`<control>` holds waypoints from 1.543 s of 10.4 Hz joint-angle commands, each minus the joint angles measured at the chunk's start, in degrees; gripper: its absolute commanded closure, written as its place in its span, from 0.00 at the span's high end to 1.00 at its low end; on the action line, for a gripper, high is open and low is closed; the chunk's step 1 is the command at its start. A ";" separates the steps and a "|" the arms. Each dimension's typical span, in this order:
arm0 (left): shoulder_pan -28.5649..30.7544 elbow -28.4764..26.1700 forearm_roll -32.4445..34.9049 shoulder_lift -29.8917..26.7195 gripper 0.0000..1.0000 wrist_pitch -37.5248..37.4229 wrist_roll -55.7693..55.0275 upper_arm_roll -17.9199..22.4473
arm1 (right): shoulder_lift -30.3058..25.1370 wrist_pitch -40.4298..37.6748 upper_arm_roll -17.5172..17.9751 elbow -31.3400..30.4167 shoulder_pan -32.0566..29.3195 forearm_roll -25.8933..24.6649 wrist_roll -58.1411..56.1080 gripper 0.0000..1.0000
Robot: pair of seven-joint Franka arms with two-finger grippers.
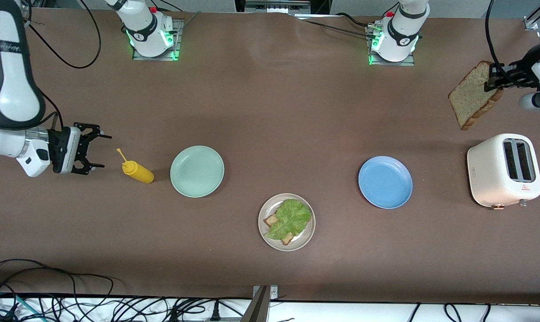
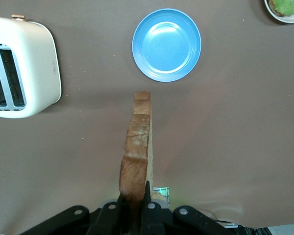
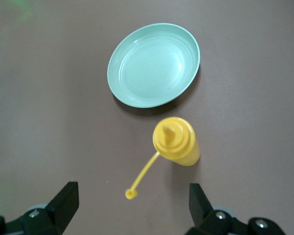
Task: Make sandwich on beige plate with both arms
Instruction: 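Grasp the yellow squeeze bottle with the right gripper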
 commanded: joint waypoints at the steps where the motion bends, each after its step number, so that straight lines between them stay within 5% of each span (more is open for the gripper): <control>1: 0.47 0.39 -0.94 2.97 0.00 2.97 -0.88 -0.09 | 6.34 -5.29 1.05 3.64 -5.30 4.89 -12.65 1.00; 4: 1.08 0.48 -0.94 4.65 0.00 4.40 -0.97 0.35 | 17.23 -9.34 1.05 11.01 -7.34 10.95 -23.82 1.00; 8: 1.17 0.48 -1.03 6.06 0.00 4.57 -0.88 0.35 | 24.36 -9.35 1.05 12.97 -7.08 18.51 -35.18 1.00; 15: 1.08 0.57 -1.12 7.82 0.00 5.27 -0.88 0.44 | 29.47 -4.97 1.31 12.88 -2.43 27.48 -35.90 1.00; 16: 1.08 0.48 -1.03 7.82 0.00 5.80 -0.97 0.44 | 29.48 -4.00 1.31 12.88 -1.82 27.66 -35.81 0.89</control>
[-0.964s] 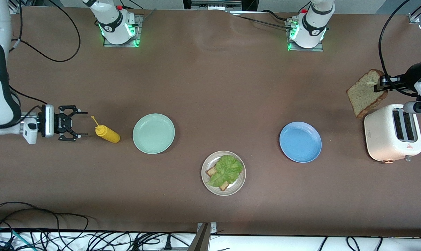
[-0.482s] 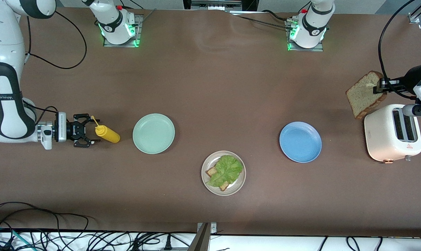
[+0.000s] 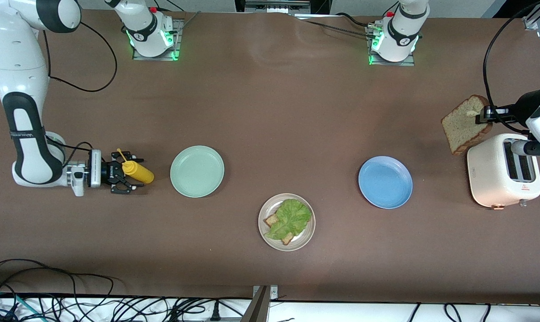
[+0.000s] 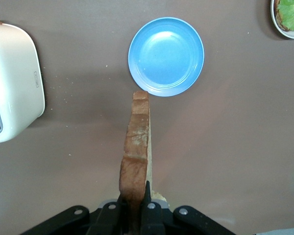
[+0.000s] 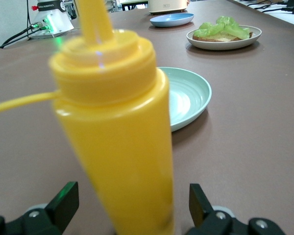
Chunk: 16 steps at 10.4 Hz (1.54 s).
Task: Make sandwich on beige plate with both arms
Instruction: 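Carry the yellow bottle over the sandwich and tilt it with the right gripper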
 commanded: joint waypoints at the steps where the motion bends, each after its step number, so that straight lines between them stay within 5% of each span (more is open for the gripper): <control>1: 0.02 0.48 -1.03 -0.14 0.00 0.57 -0.74 0.16 | 1.15 1.11 -0.06 1.36 0.72 1.45 0.42 0.62; 3: 0.02 0.48 -1.03 -0.14 0.00 0.57 -0.74 0.16 | 0.63 1.81 0.37 1.36 0.72 1.71 0.59 0.12; 4: 0.02 0.48 -1.03 -0.14 0.00 0.57 -0.74 0.16 | -0.60 2.86 0.37 1.36 1.07 1.28 1.90 0.00; 8: -0.06 0.48 -1.03 -0.14 0.00 0.57 -0.74 0.16 | -9.38 4.46 -1.20 1.27 8.26 -9.78 30.76 0.00; 13: -0.06 0.48 -1.03 -0.14 0.00 0.57 -0.74 0.16 | -13.62 4.72 -18.32 1.88 34.69 -13.92 62.32 0.00; 16: 0.29 0.48 -1.03 0.39 0.00 0.57 -0.30 0.34 | -12.39 10.51 -22.46 4.41 48.56 -23.29 81.98 0.00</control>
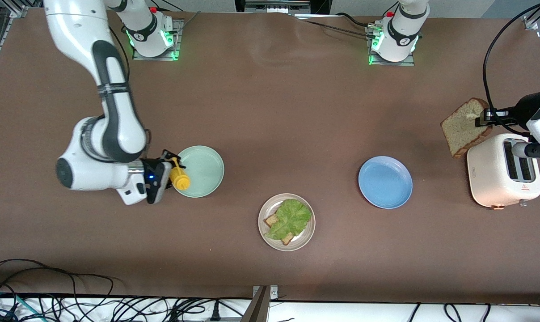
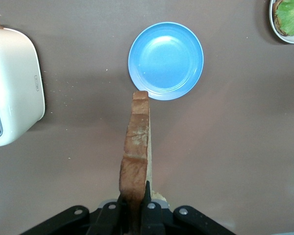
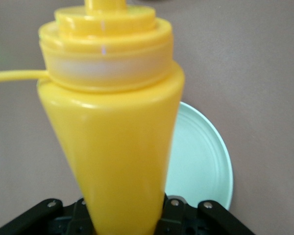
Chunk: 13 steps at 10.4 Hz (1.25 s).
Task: Make sandwich on beige plate with both arms
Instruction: 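Carry the yellow bottle over the sandwich and tilt it with the right gripper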
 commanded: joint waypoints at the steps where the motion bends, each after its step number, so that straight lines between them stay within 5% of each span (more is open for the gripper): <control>1: 0.23 0.48 -0.94 0.36 0.00 0.00 -0.21 0.29 | 2.30 0.63 -5.40 5.09 11.23 -9.38 16.16 0.00; 4: 0.23 0.48 -0.94 0.45 0.00 0.00 -0.21 0.37 | 6.97 -0.26 -9.18 9.69 20.03 -12.51 24.92 0.00; 7: 0.23 0.48 -0.94 0.71 0.00 0.09 -0.21 0.38 | 16.00 -2.00 -17.78 15.38 28.73 -12.59 25.90 0.00; 9: 0.23 0.48 -0.94 0.62 0.00 0.09 -0.30 0.38 | 22.77 -5.60 -22.46 22.14 33.23 -17.04 25.81 0.00; 13: 0.14 0.56 -1.12 1.41 0.00 0.09 -0.48 0.38 | 27.45 -7.29 -22.74 28.23 35.35 -29.79 25.20 0.00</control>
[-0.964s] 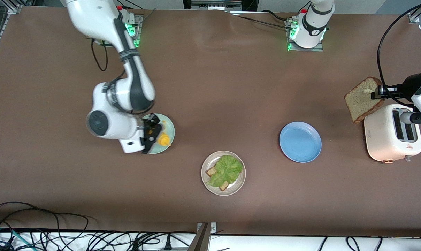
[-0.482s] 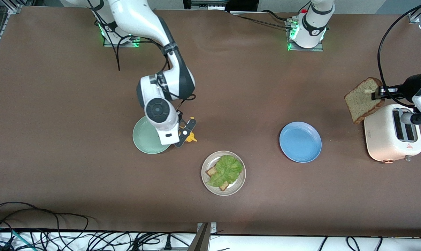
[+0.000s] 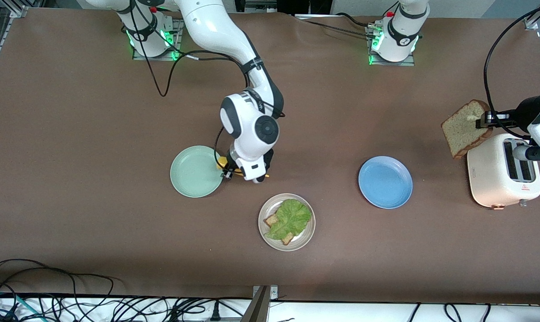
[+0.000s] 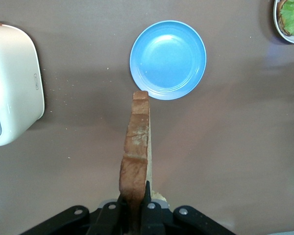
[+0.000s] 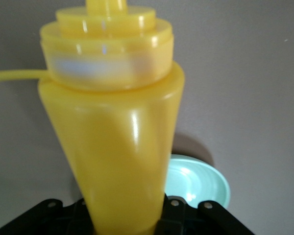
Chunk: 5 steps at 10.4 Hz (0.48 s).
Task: Make sandwich on beige plate with both arms
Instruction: 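Carry the yellow bottle over the sandwich and tilt it with the right gripper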
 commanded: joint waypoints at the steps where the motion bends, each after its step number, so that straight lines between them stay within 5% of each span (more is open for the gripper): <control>1: -0.01 0.57 -1.20 0.67 0.00 0.04 -0.48 -0.11 | 3.80 -1.73 -1.95 6.16 0.22 -3.88 -0.51 0.00; 5: -0.10 0.48 -1.38 1.11 0.00 1.00 -0.39 -0.11 | 4.33 6.69 -3.52 7.23 -1.53 -4.06 0.02 0.00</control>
